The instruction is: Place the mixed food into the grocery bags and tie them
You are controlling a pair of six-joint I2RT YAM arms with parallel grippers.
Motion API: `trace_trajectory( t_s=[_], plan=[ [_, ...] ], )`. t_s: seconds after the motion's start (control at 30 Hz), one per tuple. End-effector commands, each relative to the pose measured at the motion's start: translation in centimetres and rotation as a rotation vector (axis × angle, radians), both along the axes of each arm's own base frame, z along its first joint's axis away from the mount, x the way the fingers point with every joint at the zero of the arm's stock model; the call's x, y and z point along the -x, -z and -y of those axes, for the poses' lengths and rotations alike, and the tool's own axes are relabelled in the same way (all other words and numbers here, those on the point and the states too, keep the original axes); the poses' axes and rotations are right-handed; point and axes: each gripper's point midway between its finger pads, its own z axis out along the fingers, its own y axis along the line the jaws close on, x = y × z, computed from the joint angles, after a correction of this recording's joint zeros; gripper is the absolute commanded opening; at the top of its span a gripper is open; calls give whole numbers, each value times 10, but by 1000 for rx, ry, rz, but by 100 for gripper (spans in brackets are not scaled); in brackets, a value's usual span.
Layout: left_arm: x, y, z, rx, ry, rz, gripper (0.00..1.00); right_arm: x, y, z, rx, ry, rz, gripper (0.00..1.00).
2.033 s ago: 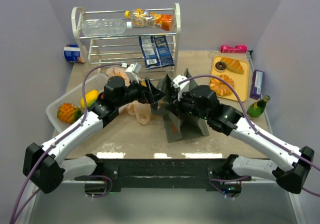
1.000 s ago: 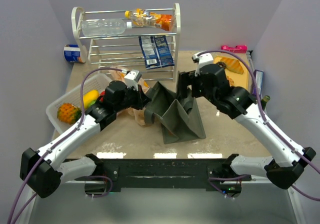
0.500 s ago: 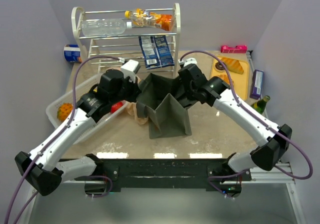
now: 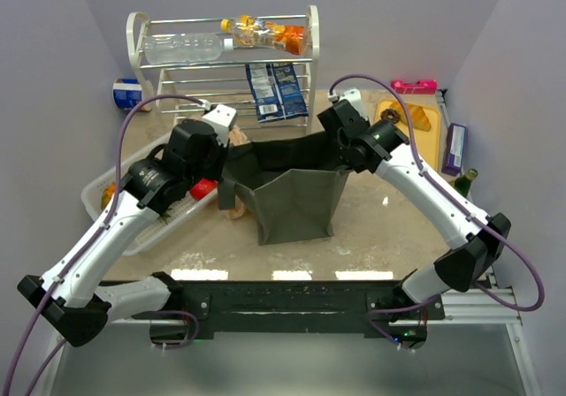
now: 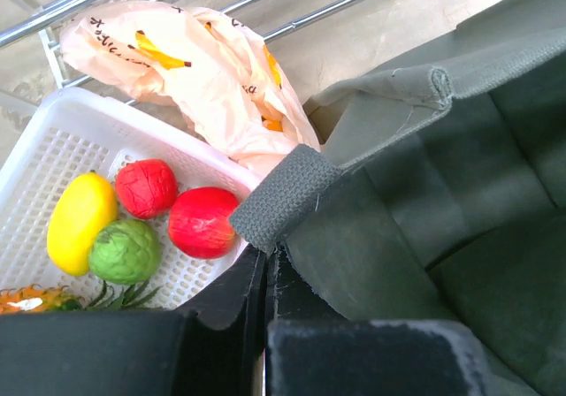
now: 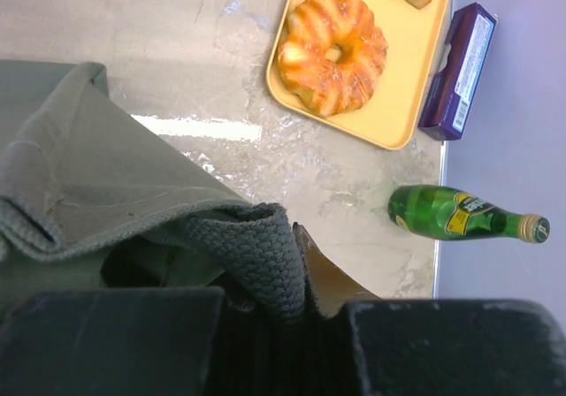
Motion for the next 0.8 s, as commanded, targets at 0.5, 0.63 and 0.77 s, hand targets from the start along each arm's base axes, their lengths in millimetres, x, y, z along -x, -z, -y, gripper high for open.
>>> trace_trajectory(
  t_s=[0.5, 0.63, 0.77],
  plan=[
    [-45, 15, 14, 54, 174, 101, 0, -17, -175, -77, -384, -503, 351, 89],
    [-49, 6, 25, 106, 243, 205, 0, -45, -216, -120, -405, -665, 444, 89],
    [-54, -1, 21, 156, 238, 260, 0, -66, -263, -154, -389, -832, 585, 89]
  ],
)
